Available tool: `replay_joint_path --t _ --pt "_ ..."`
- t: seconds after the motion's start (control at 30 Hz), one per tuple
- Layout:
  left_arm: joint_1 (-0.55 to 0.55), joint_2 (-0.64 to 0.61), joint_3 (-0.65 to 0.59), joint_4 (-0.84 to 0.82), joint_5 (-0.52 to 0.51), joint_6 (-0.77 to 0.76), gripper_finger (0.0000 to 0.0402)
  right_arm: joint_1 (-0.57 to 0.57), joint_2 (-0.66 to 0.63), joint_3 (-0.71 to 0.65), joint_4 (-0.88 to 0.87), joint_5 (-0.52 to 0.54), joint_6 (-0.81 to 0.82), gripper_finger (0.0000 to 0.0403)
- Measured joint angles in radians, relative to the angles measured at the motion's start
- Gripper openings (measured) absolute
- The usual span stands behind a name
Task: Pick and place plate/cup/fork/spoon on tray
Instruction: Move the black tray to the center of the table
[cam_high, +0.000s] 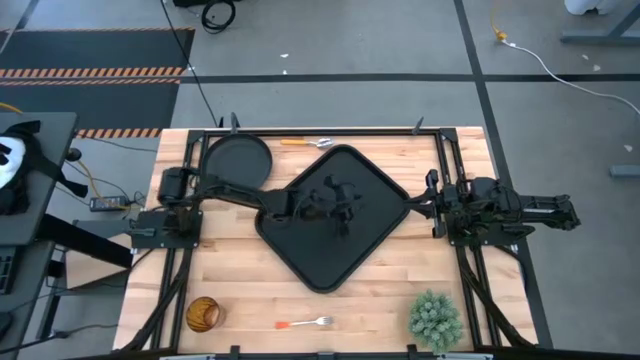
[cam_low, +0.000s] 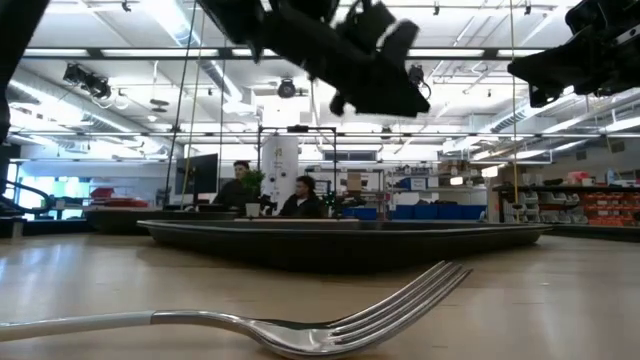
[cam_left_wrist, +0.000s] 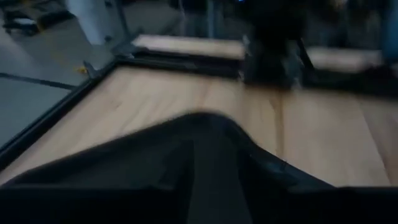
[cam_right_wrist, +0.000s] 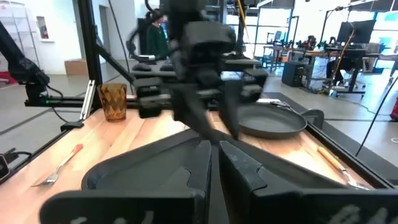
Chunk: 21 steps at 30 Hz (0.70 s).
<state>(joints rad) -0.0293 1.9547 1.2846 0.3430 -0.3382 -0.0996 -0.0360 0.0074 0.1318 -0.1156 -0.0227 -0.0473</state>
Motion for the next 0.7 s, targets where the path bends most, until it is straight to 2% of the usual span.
replay_joint_path --t 0.07,0.13,0.47,0.7 --pt "0.011 0.055 0.010 0.091 0.000 -0.028 0.0118 0.000 0.001 0.000 0.010 0.004 0.000 0.0038" --pt "0.015 0.112 0.047 0.105 -0.006 -0.057 0.0113 0.000 0.001 0.000 0.019 0.003 0.000 0.0038" --pt "0.000 0.390 0.386 -0.143 -0.009 -0.095 0.0081 0.000 0.001 0.000 0.018 0.000 0.000 0.0038" --pt "-0.026 0.525 0.521 -0.161 0.006 -0.099 0.0069 0.000 0.001 0.000 0.020 0.000 0.000 0.0038"
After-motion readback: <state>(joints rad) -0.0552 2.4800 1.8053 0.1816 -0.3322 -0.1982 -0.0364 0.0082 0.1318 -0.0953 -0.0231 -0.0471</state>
